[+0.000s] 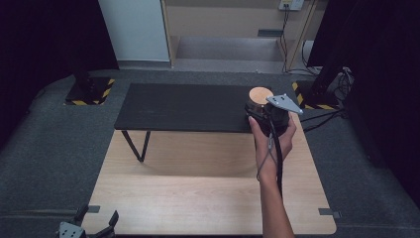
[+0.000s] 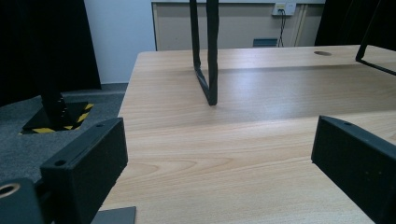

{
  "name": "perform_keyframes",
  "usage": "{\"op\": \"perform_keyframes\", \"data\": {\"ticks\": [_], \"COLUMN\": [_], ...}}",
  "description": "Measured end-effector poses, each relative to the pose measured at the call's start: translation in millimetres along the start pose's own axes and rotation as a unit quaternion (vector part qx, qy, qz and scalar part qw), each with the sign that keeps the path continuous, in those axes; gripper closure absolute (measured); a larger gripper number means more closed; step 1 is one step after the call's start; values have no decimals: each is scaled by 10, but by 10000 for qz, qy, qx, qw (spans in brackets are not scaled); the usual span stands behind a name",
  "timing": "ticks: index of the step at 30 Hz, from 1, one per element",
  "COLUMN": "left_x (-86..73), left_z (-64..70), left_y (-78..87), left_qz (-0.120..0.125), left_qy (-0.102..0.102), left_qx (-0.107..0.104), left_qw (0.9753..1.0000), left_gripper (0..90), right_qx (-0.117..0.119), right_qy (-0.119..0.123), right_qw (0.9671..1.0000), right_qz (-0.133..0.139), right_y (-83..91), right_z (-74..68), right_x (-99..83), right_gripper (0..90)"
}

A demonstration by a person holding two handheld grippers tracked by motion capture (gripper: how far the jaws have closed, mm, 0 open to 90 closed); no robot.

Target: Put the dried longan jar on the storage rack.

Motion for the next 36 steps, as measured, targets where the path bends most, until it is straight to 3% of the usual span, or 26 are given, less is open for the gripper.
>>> {"op": "perform_keyframes", "data": {"ticks": [4,18,21,26,36], "left_x": [-2,1,2,0,-3], "left_z": [0,17,14,10,0], "left_y": [-8,-33,-31,-24,-26], "left_qz": [-6,-43,-41,-36,-40], "left_qy": [-5,-4,9,12,24], "left_qx": [-1,-45,-44,-51,-45], "left_qw": [10000,10000,10000,10000,10000], "left_gripper": [22,22,23,23,23], "right_qx": [-30,-19,-43,-76,-168], "right_qy": [-1,116,63,27,15], "right_qw": [9999,9999,10000,9999,9998], "right_qz": [-114,-56,22,67,118], "right_y": [-60,-73,-94,-120,-132], "right_z": [35,42,53,30,17], "right_x": [-46,-85,-105,-131,-150], "right_gripper": [258,252,105,7,5]}}
Point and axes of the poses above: each handheld gripper's, and its own axes: y roughly backward along the jaws, x roughly out of its top, z roughly to its right, the point moved 6 cm from there along -y, roughly forward along the jaws, and after that the axes turned 12 degrees about x, right-handed, at the moved point
